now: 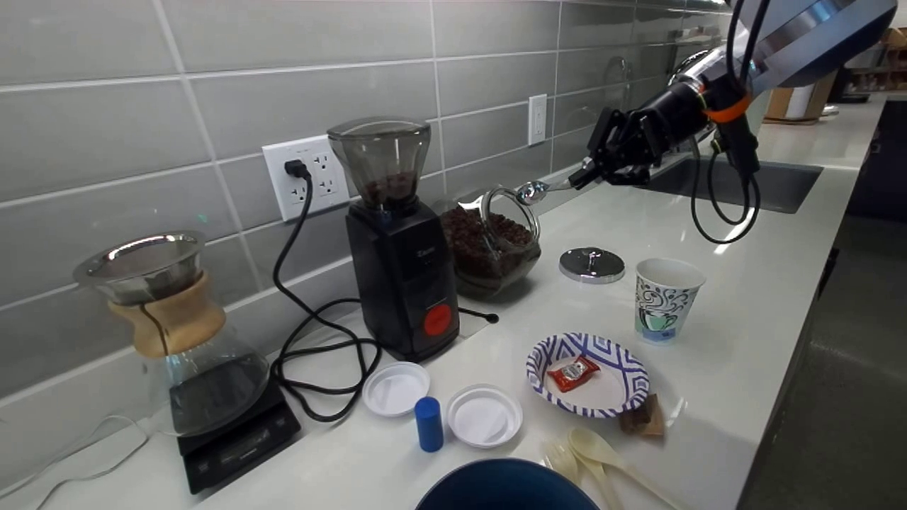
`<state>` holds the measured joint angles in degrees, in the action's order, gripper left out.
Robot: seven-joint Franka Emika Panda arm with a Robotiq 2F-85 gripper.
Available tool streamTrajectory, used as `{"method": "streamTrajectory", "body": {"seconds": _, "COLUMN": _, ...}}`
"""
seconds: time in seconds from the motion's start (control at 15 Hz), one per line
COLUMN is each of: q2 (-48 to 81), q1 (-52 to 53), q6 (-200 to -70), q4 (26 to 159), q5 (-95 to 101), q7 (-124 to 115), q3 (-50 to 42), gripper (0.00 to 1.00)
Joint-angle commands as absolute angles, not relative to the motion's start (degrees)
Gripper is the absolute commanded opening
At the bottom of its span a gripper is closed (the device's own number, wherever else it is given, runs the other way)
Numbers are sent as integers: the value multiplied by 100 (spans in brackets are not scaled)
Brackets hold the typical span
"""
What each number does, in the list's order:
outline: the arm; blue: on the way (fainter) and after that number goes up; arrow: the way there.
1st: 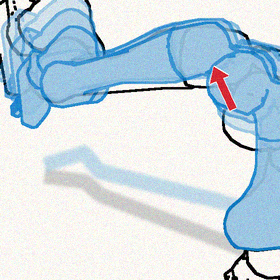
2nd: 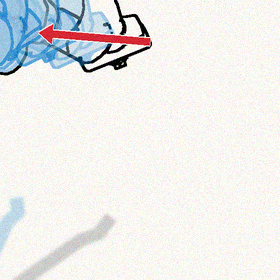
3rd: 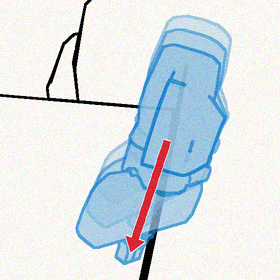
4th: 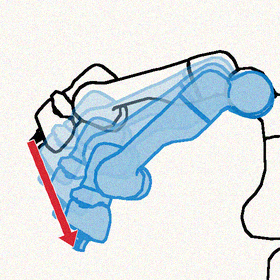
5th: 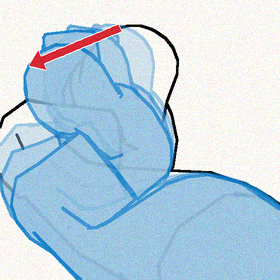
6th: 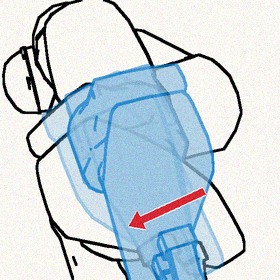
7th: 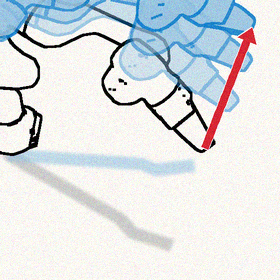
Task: Use the silver spoon to remove some contents from the glass container and put them in the coffee cup
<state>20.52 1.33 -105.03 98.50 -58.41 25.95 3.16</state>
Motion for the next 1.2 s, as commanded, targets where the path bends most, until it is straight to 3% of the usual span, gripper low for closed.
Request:
{"method": "streamTrajectory", "body": {"seconds": 0.0, "q2": 2570, "q1": 50, "q6": -10240, "q4": 9299, "q5": -5869, "q7": 2403, "q3": 382, "gripper": 1}}
{"method": "streamTrajectory", "body": {"seconds": 1.13, "q2": 4166, "q1": 532, "q6": -10348, "q4": 7316, "q5": -4389, "q7": 953, "q3": 569, "gripper": 1}}
